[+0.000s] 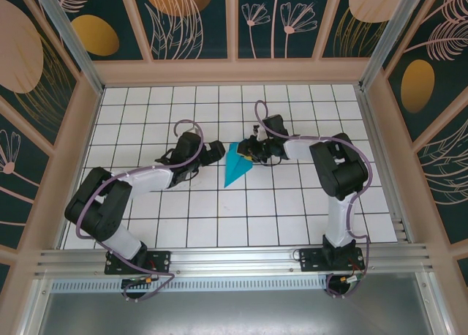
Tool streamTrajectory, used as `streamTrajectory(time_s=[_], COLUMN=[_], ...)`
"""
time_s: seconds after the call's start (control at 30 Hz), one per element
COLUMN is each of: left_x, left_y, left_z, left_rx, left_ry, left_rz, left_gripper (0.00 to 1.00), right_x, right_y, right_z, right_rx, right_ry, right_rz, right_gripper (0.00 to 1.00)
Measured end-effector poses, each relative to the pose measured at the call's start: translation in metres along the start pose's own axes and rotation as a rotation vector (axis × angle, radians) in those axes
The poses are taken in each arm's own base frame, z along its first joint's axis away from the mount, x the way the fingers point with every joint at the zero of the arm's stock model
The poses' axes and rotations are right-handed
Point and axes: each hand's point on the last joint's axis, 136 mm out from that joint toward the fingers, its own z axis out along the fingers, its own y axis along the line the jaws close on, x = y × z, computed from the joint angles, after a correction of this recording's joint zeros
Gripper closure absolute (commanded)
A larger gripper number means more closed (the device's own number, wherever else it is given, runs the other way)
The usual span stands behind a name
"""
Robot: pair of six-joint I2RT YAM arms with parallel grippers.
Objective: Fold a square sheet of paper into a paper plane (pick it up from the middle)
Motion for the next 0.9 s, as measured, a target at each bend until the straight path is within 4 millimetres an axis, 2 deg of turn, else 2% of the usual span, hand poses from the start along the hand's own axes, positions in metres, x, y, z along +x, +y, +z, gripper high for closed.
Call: streamTrajectory(time_s=[0.27, 0.37, 0.43, 0.53, 0.63, 0.7, 0.9], left_x=[0.001, 0.005, 0.007, 0.009, 0.010, 0.010, 0.007], left_y=[0.001, 0.000, -0.002, -0.006, -0.012, -0.019, -0.060], left_z=[-0.006, -0.006, -0.006, -0.007, -0.010, -0.013, -0.029], left_rx=[0.039, 0.061, 0.081, 0.118, 0.172, 0.220, 0.438], left_ry=[0.016, 0.033, 0.044, 0.061, 0.078, 0.090, 0.128], left_rz=[-0.013, -0.019, -0.026, -0.045, -0.067, -0.077, -0.093], left_gripper=[0.01, 0.01, 0.02, 0.02, 0.02, 0.01, 0.01], right_x=[0.013, 0.016, 0.017, 0.015, 0.011, 0.005, -0.012], right_y=[0.001, 0.002, 0.003, 0.004, 0.011, 0.024, 0.074], right_z=[0.005, 0.007, 0.007, 0.004, -0.010, -0.023, -0.071], right_rx=[-0.027, -0.036, -0.045, -0.061, -0.102, -0.149, -0.321], right_ry=[0.020, 0.026, 0.026, 0.015, -0.004, -0.025, -0.086], right_rz=[-0.018, -0.029, -0.034, -0.041, -0.054, -0.077, -0.188], right_gripper=[0.75, 0.88, 0.94, 0.96, 0.96, 0.96, 0.96])
